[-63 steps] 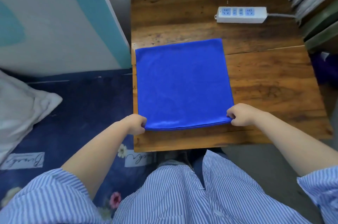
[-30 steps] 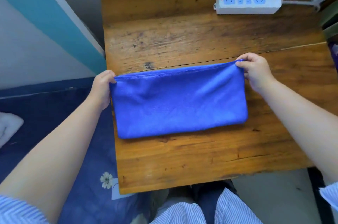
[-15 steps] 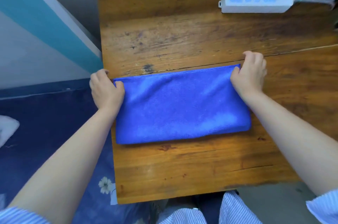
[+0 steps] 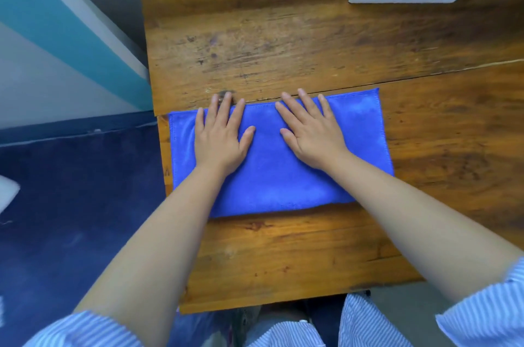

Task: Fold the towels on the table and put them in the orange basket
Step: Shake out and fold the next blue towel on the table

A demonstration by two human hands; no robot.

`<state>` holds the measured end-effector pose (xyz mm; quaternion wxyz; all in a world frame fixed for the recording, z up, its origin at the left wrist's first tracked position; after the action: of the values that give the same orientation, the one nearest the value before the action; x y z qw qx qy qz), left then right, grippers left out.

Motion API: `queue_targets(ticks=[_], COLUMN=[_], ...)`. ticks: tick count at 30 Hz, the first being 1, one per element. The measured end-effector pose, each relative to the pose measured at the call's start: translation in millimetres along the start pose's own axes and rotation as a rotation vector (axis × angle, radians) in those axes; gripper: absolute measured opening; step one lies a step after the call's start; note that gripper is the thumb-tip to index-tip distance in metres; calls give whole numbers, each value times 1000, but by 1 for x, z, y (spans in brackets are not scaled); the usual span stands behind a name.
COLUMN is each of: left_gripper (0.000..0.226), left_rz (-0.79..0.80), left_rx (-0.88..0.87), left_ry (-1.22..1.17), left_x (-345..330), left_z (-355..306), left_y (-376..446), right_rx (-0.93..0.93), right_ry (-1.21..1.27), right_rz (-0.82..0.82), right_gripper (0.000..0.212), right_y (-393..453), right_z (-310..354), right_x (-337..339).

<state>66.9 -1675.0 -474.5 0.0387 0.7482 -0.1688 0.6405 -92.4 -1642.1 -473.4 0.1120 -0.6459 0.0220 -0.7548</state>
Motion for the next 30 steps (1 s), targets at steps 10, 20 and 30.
queue_targets(ticks=[10, 20, 30], left_gripper=[63, 58, 69], left_rz=[50, 105, 140], left_rx=[252, -27, 38], left_ry=[81, 94, 106], left_x=[17, -13, -15], left_z=[65, -25, 18], left_y=[-13, -101, -122], right_rx=[-515, -89, -395], right_ry=[47, -106, -22], right_rz=[-66, -88, -54], right_gripper=[63, 54, 65], right_y=[-47, -99, -172], right_z=[-93, 54, -49], right_x=[29, -18, -25])
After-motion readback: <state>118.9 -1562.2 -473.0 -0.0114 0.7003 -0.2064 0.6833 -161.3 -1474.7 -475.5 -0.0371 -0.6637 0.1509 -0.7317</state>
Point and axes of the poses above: each hand's wrist, its own y-axis towards the middle knuckle, its own x-axis out of the back of the hand, z = x × y, the point moved 4 cm from there along y, towards the middle knuckle, and after that the axes turned 9 degrees about -z, right-handed, at the moved point
